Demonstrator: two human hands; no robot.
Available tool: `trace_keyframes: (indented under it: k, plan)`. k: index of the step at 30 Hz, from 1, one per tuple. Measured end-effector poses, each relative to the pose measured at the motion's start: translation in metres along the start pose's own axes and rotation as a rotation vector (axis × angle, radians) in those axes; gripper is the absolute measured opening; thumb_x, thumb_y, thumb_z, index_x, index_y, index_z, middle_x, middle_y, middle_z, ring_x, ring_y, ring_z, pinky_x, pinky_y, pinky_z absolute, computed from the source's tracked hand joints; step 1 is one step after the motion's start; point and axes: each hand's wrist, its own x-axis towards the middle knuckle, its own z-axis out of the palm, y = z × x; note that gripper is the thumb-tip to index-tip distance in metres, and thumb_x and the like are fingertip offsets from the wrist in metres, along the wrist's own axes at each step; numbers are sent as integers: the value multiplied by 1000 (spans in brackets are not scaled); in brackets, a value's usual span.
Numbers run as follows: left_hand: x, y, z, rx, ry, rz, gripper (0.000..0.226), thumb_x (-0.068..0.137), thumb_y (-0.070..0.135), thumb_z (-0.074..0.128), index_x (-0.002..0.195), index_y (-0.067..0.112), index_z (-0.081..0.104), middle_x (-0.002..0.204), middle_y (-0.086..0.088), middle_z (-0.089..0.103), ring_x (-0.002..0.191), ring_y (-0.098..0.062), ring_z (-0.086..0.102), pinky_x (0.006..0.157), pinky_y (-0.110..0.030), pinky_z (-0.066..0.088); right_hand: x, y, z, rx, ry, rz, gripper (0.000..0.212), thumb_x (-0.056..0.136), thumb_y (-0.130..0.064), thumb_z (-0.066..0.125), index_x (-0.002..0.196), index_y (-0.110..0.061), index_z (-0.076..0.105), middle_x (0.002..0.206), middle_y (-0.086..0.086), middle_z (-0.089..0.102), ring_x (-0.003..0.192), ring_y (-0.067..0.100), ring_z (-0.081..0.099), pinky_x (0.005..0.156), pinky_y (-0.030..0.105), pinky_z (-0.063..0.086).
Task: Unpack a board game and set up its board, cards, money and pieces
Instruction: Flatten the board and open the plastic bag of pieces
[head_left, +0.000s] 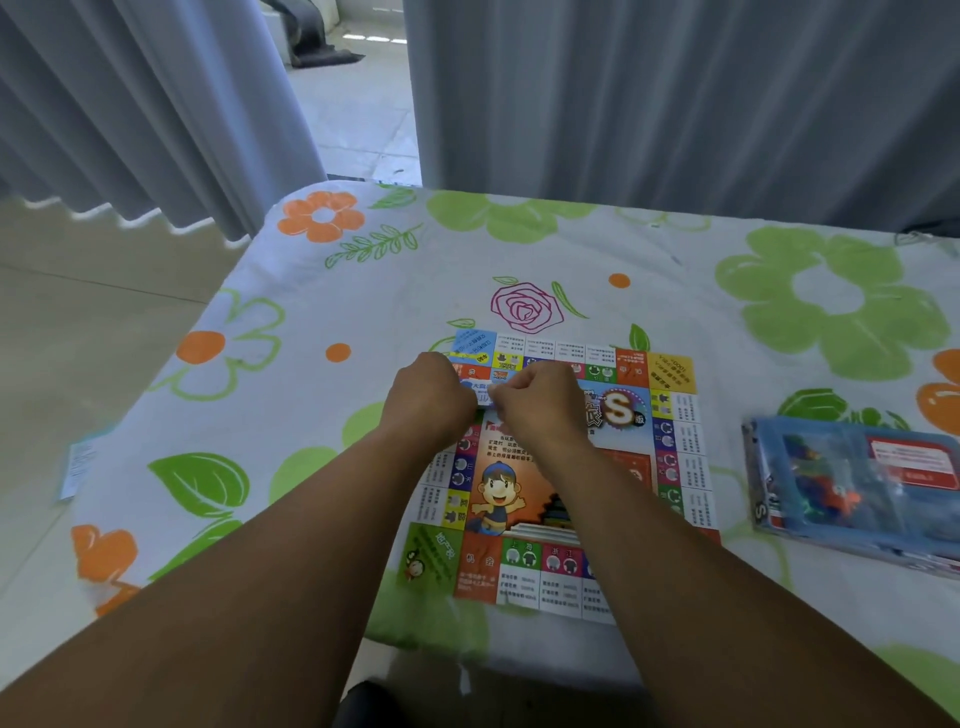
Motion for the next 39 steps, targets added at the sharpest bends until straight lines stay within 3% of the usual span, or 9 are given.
trace_keyframes:
  k: [4, 10, 13, 16, 21, 26, 31, 36, 39]
  plan:
    - [-2, 1, -1, -17, 4, -6, 15, 97, 20, 55, 99, 6, 58, 103, -10, 69, 80, -22, 64, 53, -27, 44, -3, 1, -11, -33, 0, -15, 29, 91, -22, 69, 78, 4, 66, 80, 21, 72, 73, 34, 72, 71, 52, 61]
    - [-6, 12, -6, -11, 33, -12, 12, 96, 12, 52, 106, 8, 48, 98, -6, 53, 80, -20, 54, 58, -29, 42, -8, -3, -46, -62, 10, -62, 21, 88, -17, 62, 73, -3, 61, 80, 19, 71, 72, 36, 71, 65, 55, 60]
    - [-8, 27, -2, 18, 93, 32, 32, 89, 11, 56, 120, 6, 50, 114, -11, 59, 98, -29, 58, 71, -34, 49, -11, -4, -80, -82, 24, -73, 13, 84, -20, 62, 72, -15, 63, 76, 6, 71, 74, 28, 72, 70, 50, 61]
    - [-16, 53, 11, 2, 106, 115, 39, 84, 5, 55, 122, 5, 52, 124, -15, 58, 110, -32, 55, 79, -36, 46, -10, 4, -117, -87, 61, -62, 11, 77, -21, 60, 71, -14, 65, 72, 7, 71, 71, 29, 71, 70, 51, 61]
    - [-37, 106, 42, -95, 43, 231, 38, 84, 3, 54, 122, 4, 54, 121, -14, 61, 108, -31, 56, 82, -32, 42, -12, 25, -171, -69, 152, -25, 14, 72, -27, 59, 69, -15, 65, 67, 7, 71, 67, 31, 72, 68, 52, 61]
    - [-57, 151, 80, -89, -28, 338, 40, 81, 4, 55, 121, 5, 54, 121, -13, 60, 107, -31, 57, 81, -34, 46, -15, 48, -221, -67, 190, 24, 14, 83, -17, 65, 74, -7, 66, 65, 11, 72, 58, 29, 72, 64, 53, 61]
    - [-77, 182, 119, -43, -139, 429, 43, 83, 10, 61, 124, 6, 53, 123, -12, 57, 113, -30, 55, 88, -33, 44, -17, 78, -274, -126, 246, 68, 17, 70, -23, 59, 70, -9, 67, 68, 11, 70, 67, 36, 71, 65, 59, 59]
    - [-92, 191, 164, 179, -288, 650, 84, 78, 27, 73, 150, 16, 30, 144, -14, 38, 136, -34, 31, 109, -40, 31, -17, 109, -319, -210, 306, 140, 12, 72, -17, 60, 69, -11, 70, 74, 12, 69, 75, 40, 68, 70, 58, 59]
    - [-96, 188, 181, 281, -301, 735, 91, 79, 36, 74, 153, 21, 24, 158, -12, 21, 146, -31, 13, 117, -46, 25, -17, 129, -332, -277, 316, 191, 14, 76, -15, 58, 76, -12, 72, 82, 14, 70, 80, 40, 67, 72, 52, 60]
